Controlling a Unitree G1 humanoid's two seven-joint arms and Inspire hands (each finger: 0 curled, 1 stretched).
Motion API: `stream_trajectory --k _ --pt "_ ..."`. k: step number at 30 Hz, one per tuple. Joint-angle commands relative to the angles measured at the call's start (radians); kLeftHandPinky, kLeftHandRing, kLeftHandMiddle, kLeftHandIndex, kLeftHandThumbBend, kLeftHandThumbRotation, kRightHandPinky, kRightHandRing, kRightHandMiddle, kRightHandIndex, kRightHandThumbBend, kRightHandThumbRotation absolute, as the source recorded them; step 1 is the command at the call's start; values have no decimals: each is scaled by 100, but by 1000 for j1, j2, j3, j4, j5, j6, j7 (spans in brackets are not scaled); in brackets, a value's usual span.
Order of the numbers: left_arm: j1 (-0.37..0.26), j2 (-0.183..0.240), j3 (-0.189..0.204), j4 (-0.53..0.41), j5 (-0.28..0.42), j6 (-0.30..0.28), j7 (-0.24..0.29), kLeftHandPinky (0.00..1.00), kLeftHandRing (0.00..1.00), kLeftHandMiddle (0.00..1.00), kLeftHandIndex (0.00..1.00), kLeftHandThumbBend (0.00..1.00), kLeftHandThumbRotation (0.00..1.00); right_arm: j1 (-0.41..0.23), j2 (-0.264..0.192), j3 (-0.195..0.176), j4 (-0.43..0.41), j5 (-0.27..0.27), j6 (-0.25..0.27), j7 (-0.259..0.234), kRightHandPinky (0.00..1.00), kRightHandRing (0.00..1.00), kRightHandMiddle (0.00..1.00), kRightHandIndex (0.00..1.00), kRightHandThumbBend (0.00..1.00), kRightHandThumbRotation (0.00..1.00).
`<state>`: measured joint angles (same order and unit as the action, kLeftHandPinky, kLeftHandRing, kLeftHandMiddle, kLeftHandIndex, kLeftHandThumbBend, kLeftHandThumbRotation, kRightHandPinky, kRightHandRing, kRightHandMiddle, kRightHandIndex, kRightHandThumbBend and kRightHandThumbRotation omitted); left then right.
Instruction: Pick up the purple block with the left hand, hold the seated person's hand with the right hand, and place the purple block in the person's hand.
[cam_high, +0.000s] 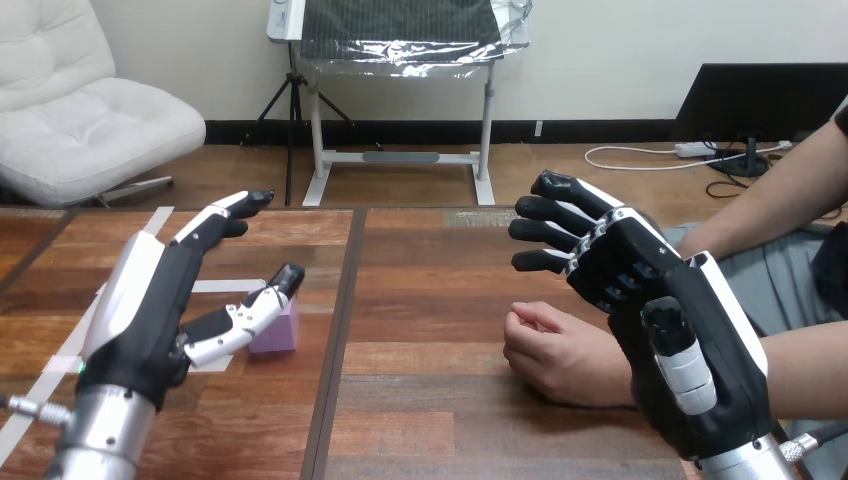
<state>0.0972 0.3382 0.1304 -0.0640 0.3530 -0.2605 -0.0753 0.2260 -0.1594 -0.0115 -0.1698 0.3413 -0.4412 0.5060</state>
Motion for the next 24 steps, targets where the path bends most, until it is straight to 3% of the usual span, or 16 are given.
stream_trajectory --k 1,8,24 --pt "-110 43 -17 50 36 5 22 81 82 85 83 52 42 -61 0 -13 8 3 -10 -6 72 81 82 84 93 82" --pt "-147 59 -26 104 59 5 28 72 81 85 83 51 43 -64 0 -15 11 -5 -15 -9 73 81 82 84 93 82" --pt "-244 97 -68 252 101 16 38 70 79 85 82 54 42 -69 1 -15 17 0 -17 -7 72 81 82 84 93 82"
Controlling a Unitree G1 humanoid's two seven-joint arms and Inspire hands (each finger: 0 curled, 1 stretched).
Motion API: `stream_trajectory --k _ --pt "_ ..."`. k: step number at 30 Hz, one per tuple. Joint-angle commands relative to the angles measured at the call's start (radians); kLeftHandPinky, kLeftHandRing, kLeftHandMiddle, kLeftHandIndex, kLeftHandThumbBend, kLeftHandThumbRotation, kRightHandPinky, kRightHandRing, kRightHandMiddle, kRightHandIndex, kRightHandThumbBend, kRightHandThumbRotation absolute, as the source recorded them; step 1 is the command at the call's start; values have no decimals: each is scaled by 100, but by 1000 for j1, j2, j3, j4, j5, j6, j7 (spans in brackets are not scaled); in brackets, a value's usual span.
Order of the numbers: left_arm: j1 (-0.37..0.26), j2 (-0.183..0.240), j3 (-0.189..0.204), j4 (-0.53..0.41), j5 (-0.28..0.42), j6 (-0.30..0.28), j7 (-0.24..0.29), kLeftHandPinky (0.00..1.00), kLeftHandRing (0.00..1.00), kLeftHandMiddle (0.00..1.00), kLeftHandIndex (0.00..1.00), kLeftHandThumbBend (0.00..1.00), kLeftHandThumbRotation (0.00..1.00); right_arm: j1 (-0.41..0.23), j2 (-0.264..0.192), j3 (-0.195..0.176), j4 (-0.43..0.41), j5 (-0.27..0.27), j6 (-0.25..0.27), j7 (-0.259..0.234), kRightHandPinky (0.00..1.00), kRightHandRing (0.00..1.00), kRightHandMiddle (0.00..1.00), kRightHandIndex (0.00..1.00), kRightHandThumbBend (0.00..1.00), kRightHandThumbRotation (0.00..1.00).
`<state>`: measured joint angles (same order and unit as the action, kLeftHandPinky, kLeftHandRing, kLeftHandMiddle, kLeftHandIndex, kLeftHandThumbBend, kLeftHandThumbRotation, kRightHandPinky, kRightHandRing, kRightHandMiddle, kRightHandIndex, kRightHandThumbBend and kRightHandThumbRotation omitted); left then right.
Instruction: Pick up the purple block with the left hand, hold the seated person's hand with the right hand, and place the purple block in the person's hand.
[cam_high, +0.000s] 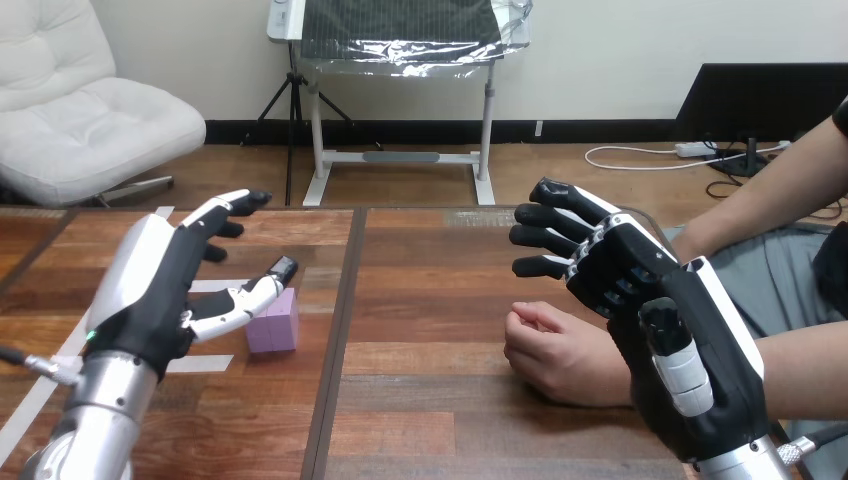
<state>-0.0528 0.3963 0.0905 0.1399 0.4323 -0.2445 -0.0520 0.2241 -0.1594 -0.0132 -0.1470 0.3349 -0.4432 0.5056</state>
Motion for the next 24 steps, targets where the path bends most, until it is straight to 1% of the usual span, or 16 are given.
stream_trajectory --k 1,5,9,15,21,24 --pt "-100 42 -31 60 24 -3 15 71 79 85 82 54 43 -68 1 -13 -6 5 -15 -7 72 81 82 84 93 82" --pt "-123 52 -43 99 38 -4 16 74 79 85 82 55 44 -69 1 -13 -8 3 -12 -9 73 81 82 84 93 82" --pt "-151 68 -66 144 60 -1 15 77 79 85 83 56 45 -72 -1 -14 -5 3 -16 -6 73 81 82 84 93 83" --pt "-190 83 -91 206 74 -3 8 82 81 87 84 56 46 -76 -1 -14 0 7 -19 -2 73 81 82 84 93 83" --pt "-234 100 -122 279 94 -16 15 84 83 87 84 57 46 -79 -2 -16 2 7 -19 -1 73 81 82 84 94 83" --pt "-256 104 -135 318 101 -24 22 84 83 87 84 60 47 -80 -2 -16 2 7 -20 -1 74 81 82 84 94 83"
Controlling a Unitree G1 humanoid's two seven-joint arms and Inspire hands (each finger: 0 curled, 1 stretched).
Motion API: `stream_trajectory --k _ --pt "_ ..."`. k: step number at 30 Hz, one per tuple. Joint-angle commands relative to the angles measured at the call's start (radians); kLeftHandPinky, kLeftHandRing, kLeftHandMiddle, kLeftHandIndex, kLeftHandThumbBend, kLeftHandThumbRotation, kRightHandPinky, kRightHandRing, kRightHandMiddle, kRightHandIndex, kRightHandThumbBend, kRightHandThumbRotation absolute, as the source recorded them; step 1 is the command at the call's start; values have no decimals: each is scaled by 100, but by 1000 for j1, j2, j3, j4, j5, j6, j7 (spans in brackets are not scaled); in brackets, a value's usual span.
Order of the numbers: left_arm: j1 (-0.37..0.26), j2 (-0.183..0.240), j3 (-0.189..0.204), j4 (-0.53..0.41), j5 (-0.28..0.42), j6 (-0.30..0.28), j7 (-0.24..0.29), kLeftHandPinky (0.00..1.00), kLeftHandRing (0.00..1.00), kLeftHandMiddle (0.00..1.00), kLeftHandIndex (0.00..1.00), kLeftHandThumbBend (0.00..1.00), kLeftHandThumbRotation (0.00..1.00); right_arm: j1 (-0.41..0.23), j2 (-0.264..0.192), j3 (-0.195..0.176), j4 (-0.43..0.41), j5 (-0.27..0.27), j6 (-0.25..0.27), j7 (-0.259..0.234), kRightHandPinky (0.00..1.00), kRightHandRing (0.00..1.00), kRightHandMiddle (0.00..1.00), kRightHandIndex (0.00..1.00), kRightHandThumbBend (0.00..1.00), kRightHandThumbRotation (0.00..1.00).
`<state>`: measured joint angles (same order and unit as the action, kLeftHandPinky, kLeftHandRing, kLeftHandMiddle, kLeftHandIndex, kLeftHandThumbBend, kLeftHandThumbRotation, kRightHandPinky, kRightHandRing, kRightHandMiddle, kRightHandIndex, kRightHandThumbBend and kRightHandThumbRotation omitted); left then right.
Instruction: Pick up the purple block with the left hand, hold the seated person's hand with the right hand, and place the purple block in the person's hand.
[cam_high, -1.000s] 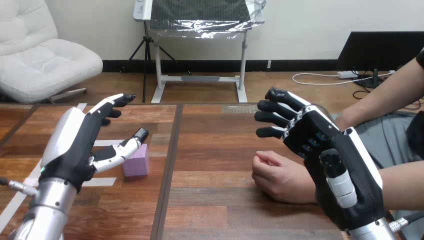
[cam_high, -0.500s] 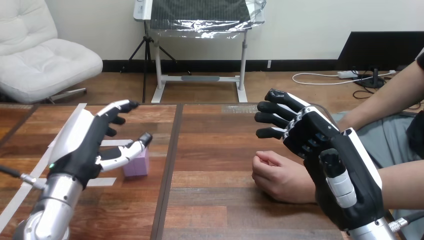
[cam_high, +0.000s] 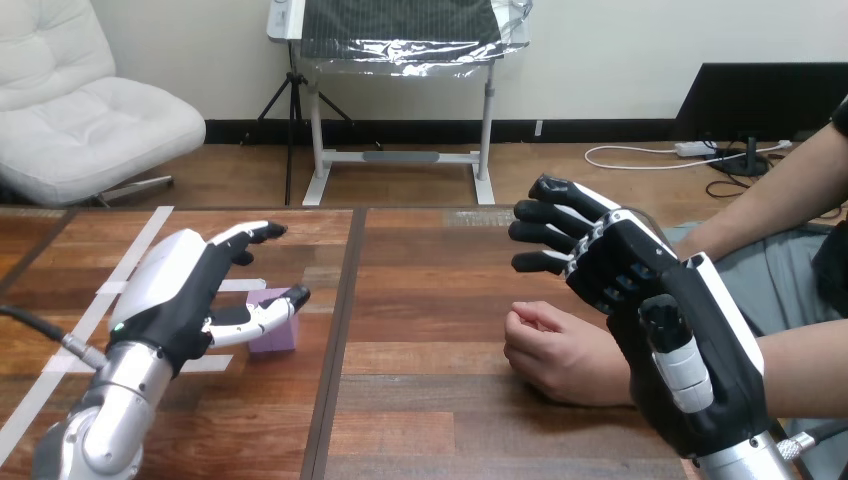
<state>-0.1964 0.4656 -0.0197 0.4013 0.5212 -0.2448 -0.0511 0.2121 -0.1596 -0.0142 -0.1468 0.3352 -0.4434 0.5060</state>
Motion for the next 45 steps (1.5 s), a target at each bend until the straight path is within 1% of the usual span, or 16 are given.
stream_trajectory --k 1,5,10,16,24,30,36,42,45 --pt "-120 37 -30 70 15 -26 24 84 83 87 84 61 47 -69 -2 -15 1 7 -19 -2 74 81 82 84 94 82" --pt "-147 42 -47 115 27 -32 35 84 83 87 84 64 48 -70 -3 -15 1 5 -20 -2 74 81 82 84 95 83" --pt "-186 50 -75 175 48 -35 49 84 84 88 83 67 49 -68 -3 -14 -9 6 -8 -6 74 81 82 84 96 82" --pt "-226 53 -103 234 68 -34 68 86 85 88 83 68 50 -67 -2 -14 -10 12 -3 -6 74 81 82 83 96 82" --pt "-264 49 -129 279 81 -10 86 89 86 89 84 67 46 -68 2 -15 -2 13 -12 -5 74 81 82 83 96 81" --pt "-293 45 -147 315 87 10 90 92 88 90 85 67 46 -69 2 -16 0 6 -18 -8 73 80 81 83 96 82" --pt "-320 42 -166 356 88 17 98 95 90 91 86 67 48 -72 2 -17 4 6 -24 -5 73 80 81 83 95 83" --pt "-342 42 -185 390 92 20 103 96 91 91 86 67 47 -72 2 -17 3 11 -22 -3 73 80 81 83 95 83" --pt "-352 41 -192 410 92 15 109 96 91 91 86 68 45 -72 2 -17 3 11 -23 -2 73 80 81 83 95 83"
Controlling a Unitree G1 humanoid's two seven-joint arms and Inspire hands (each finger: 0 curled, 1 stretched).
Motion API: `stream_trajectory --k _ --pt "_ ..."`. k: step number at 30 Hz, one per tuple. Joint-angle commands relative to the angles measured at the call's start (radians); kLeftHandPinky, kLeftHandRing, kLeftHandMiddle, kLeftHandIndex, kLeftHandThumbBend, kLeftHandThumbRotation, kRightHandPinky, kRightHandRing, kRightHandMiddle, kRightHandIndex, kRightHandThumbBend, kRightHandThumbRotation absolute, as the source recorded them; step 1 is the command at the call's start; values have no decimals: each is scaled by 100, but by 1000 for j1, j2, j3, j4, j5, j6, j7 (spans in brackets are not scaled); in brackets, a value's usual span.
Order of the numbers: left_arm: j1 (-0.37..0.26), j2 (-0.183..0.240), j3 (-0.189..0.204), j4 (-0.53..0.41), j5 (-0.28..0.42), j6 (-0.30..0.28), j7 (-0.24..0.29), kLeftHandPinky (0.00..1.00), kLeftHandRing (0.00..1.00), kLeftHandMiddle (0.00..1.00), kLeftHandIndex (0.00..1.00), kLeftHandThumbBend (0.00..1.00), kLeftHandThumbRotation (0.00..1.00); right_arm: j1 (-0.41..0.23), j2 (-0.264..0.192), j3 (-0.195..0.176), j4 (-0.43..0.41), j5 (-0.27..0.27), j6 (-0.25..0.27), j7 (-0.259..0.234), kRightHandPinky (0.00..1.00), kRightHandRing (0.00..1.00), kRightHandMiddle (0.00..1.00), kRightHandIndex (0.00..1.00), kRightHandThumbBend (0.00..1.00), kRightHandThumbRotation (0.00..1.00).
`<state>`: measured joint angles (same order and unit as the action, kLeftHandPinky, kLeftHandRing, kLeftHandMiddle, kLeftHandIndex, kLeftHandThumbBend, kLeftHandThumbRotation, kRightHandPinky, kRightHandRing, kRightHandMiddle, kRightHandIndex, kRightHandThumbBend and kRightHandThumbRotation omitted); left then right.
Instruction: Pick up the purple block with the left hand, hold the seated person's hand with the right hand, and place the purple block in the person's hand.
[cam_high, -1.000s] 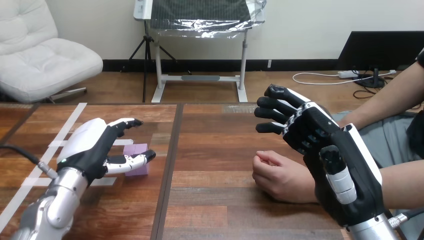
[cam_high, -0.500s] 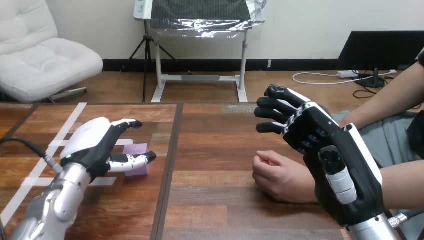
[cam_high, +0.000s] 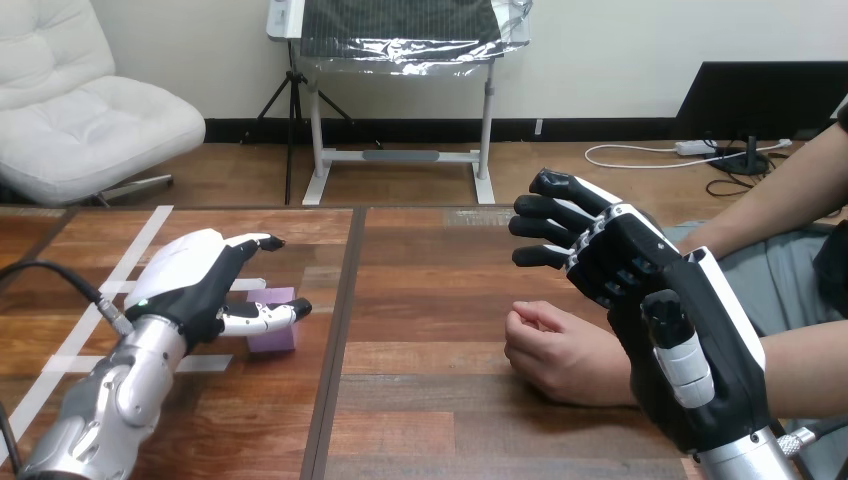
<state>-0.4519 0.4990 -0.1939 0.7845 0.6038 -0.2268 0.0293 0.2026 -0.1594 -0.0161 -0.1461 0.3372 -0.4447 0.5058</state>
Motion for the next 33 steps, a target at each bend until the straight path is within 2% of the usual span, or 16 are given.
stream_trajectory --k 1,20,33 --pt "-100 8 -21 35 10 -4 31 96 91 91 86 68 45 -63 2 -15 4 9 -23 -1 73 80 81 83 95 83" --pt "-167 2 -70 157 11 -3 40 96 94 92 86 70 37 -61 3 -13 -2 14 -26 1 73 80 81 83 95 83" --pt "-202 0 -101 210 11 7 21 95 92 91 86 73 37 -58 1 -13 -6 27 -24 10 73 80 81 83 95 83"
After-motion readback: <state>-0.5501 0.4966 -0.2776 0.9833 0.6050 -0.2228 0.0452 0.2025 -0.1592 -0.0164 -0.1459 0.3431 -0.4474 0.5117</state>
